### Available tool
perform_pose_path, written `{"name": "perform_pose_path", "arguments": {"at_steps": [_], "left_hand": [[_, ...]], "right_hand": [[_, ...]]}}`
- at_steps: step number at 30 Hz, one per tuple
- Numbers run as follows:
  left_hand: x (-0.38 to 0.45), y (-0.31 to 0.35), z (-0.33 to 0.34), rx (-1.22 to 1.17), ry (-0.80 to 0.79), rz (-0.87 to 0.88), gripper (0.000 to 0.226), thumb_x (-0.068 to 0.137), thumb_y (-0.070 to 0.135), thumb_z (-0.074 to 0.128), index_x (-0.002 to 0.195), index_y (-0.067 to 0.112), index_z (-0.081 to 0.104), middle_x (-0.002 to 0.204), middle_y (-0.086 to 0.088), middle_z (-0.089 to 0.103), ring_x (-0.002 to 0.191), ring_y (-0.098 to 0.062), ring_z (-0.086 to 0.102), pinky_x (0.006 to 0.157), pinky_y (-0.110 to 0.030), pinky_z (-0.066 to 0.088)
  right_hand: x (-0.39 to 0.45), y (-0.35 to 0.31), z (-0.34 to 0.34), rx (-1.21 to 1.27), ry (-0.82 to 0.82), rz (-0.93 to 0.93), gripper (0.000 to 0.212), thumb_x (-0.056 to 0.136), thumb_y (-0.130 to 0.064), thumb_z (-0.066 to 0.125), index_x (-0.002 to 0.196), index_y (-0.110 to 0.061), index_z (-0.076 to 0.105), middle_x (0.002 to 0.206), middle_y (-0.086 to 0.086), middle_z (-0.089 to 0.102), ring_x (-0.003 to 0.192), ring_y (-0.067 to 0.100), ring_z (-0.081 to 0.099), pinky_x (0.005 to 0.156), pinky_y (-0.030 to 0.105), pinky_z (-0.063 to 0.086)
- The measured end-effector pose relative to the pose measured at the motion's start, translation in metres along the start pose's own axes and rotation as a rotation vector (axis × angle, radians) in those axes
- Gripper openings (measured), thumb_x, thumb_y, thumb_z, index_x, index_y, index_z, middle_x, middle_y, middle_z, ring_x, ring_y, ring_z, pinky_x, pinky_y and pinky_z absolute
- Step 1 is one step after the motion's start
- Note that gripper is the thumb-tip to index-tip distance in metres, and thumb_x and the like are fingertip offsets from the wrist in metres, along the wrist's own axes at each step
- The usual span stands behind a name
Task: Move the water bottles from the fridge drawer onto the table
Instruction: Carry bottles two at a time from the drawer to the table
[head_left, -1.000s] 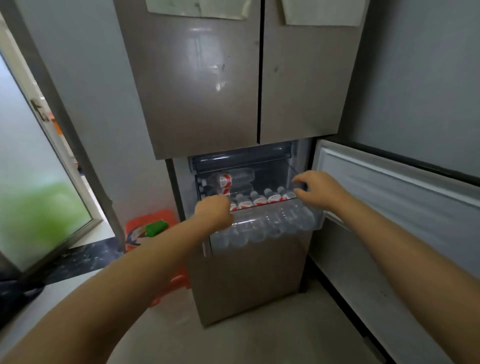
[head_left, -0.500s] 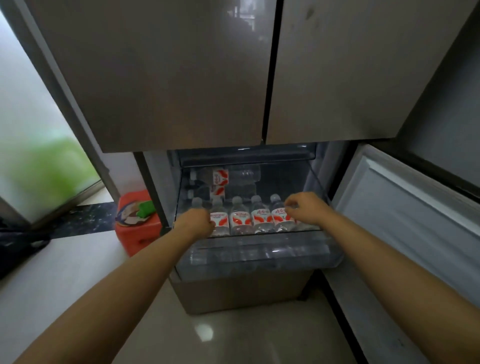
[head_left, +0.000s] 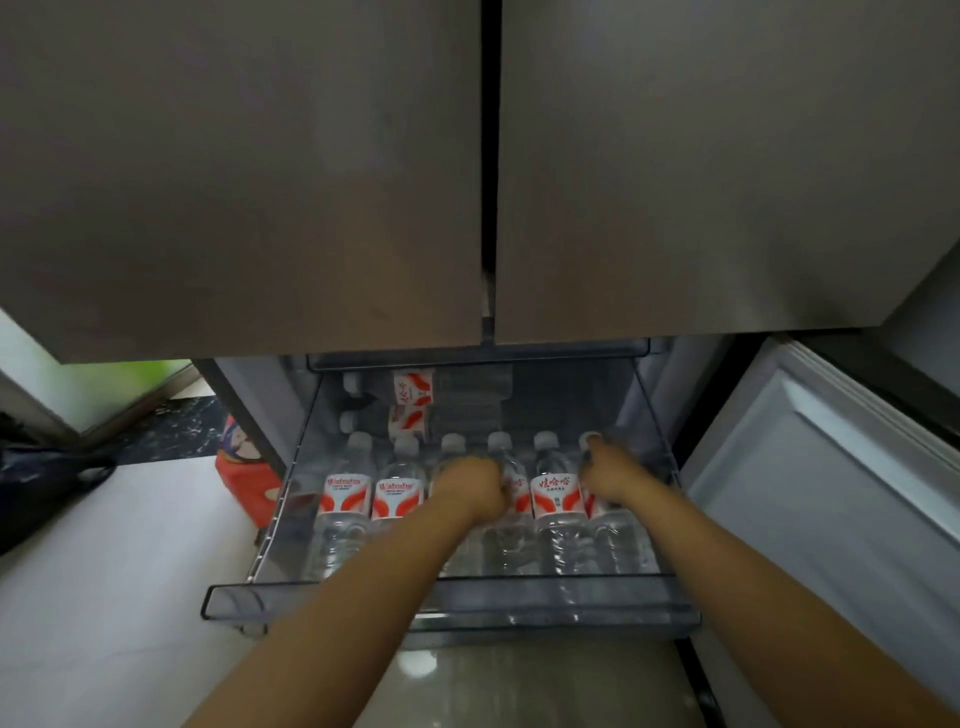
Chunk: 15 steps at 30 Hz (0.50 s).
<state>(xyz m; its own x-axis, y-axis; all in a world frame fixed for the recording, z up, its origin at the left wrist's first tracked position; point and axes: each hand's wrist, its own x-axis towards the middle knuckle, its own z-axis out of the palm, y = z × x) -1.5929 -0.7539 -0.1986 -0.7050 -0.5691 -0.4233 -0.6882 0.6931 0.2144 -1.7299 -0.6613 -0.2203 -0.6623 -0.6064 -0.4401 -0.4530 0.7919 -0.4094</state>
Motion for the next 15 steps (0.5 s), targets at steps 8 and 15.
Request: {"name": "perform_pose_path", "arguments": {"at_steps": [8, 15], "left_hand": [[0.055, 0.044, 0.015, -0.076, -0.040, -0.010, 0.031, 0.097, 0.017, 0.039, 0.121, 0.005, 0.056, 0.126, -0.015, 0.060, 0.116, -0.028, 0.057, 0.099, -0.036, 0.044], [0.095, 0.059, 0.027, -0.031, -0.003, -0.119, 0.037, 0.099, 0.033, 0.031, 0.120, 0.011, 0.053, 0.127, -0.012, 0.058, 0.124, -0.028, 0.047, 0.109, -0.043, 0.025]], "right_hand": [[0.027, 0.018, -0.003, 0.088, -0.040, 0.007, 0.038, 0.095, -0.012, 0.036, 0.133, -0.005, 0.040, 0.133, 0.021, 0.051, 0.115, 0.033, 0.054, 0.093, 0.032, 0.045], [0.051, 0.020, 0.002, 0.175, -0.020, 0.067, 0.031, 0.095, -0.017, 0.037, 0.121, -0.003, 0.044, 0.127, 0.021, 0.054, 0.116, 0.035, 0.053, 0.095, 0.035, 0.042]]}}
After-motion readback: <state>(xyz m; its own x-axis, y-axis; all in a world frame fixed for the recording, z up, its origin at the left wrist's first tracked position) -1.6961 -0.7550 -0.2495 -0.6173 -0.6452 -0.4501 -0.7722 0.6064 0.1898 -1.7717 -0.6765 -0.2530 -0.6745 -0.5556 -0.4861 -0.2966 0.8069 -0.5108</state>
